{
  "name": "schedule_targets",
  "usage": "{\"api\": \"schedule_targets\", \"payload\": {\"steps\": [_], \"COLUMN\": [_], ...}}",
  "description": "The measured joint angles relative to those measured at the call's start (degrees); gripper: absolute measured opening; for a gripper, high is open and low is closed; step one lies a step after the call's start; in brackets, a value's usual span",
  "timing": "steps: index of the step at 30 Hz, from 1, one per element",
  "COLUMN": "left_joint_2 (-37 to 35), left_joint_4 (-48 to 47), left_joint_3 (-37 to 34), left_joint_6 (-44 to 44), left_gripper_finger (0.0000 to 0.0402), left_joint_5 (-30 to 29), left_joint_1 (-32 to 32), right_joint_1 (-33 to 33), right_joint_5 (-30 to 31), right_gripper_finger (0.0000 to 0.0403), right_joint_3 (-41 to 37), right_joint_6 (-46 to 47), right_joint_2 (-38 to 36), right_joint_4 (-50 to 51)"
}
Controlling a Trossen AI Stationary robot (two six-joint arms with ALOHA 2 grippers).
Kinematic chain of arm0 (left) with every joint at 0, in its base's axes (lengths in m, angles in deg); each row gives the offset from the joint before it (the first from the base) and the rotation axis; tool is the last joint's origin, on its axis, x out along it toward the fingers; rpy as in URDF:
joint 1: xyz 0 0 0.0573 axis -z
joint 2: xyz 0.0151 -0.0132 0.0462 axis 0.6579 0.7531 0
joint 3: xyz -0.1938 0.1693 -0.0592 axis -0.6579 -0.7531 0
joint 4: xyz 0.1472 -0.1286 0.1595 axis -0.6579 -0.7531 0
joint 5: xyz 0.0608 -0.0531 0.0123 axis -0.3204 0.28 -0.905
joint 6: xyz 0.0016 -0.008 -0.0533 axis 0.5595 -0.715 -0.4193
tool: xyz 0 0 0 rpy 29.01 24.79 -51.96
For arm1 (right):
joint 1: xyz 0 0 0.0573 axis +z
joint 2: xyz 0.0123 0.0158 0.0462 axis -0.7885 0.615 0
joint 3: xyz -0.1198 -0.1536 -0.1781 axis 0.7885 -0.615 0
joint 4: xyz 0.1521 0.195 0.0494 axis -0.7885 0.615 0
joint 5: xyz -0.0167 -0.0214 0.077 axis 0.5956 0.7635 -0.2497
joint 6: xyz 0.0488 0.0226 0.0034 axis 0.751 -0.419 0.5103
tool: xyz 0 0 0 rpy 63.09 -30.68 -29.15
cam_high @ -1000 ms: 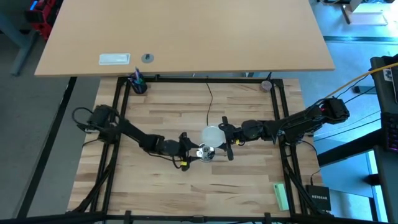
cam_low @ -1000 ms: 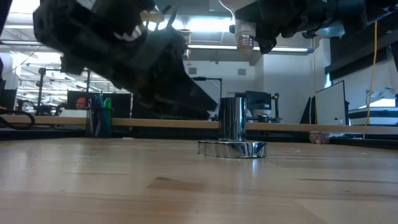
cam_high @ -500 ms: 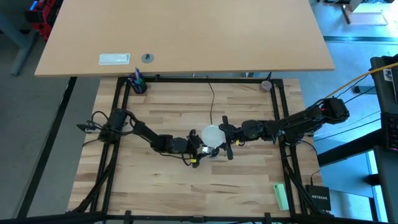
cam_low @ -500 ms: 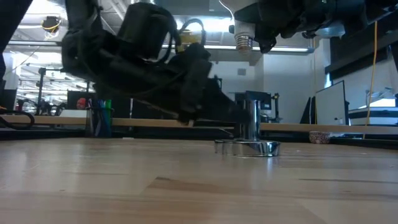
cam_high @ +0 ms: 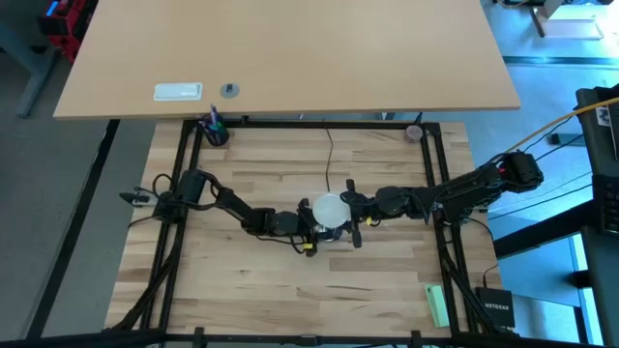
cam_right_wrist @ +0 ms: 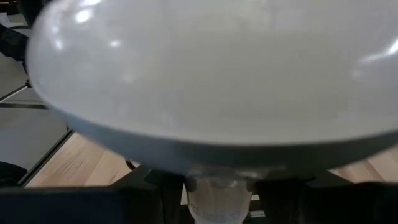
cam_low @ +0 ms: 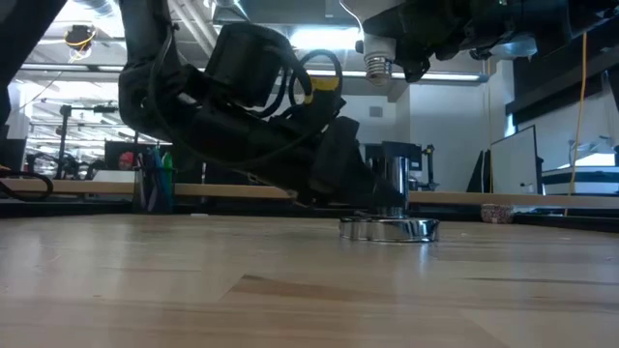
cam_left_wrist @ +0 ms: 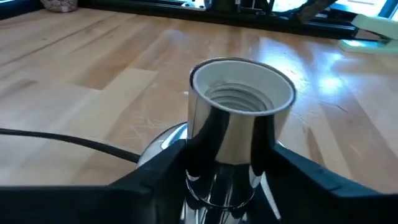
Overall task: Screw lightbulb
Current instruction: Insert the lightbulb into the lamp
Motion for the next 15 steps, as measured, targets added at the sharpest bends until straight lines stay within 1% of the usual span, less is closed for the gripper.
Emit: {"api": "schedule_targets", "payload": {"steps": [2,5,7,10,13,15], "left_joint_2": [0.00,-0.80,-2.69,-8.46,-15.00,-18.85], "left_joint_4": [0.14,-0.59,-1.77,-7.18,-14.60,-18.44], "left_joint_3": [0.02,0.00,-0.05,-0.04,0.02,-0.04], "left_joint_6": [-0.04,0.06,0.20,1.68,2.38,3.38], "left_gripper_finger": [0.0154,0.0153,0.0153,0.0153,0.0153,0.0153], "left_joint_5": [0.00,1.24,3.01,6.69,8.54,9.13], "left_joint_1": [-0.27,-0.63,-0.88,-0.89,-0.33,0.24], "right_joint_1": [0.00,0.00,0.00,0.00,0.00,-0.02], "right_joint_5": [0.00,-0.02,-0.02,-0.26,-1.30,-3.20], "right_gripper_finger": [0.0160,0.0160,0.0161,0.0161,0.0160,0.0160], "right_joint_3": [0.00,0.00,0.00,0.00,0.02,0.05], "right_joint_6": [0.02,0.06,0.10,0.11,0.12,0.13], "right_joint_2": [0.00,0.00,-0.11,-1.06,-2.67,-3.35], "right_joint_4": [0.00,0.00,0.10,0.68,0.51,0.08]}}
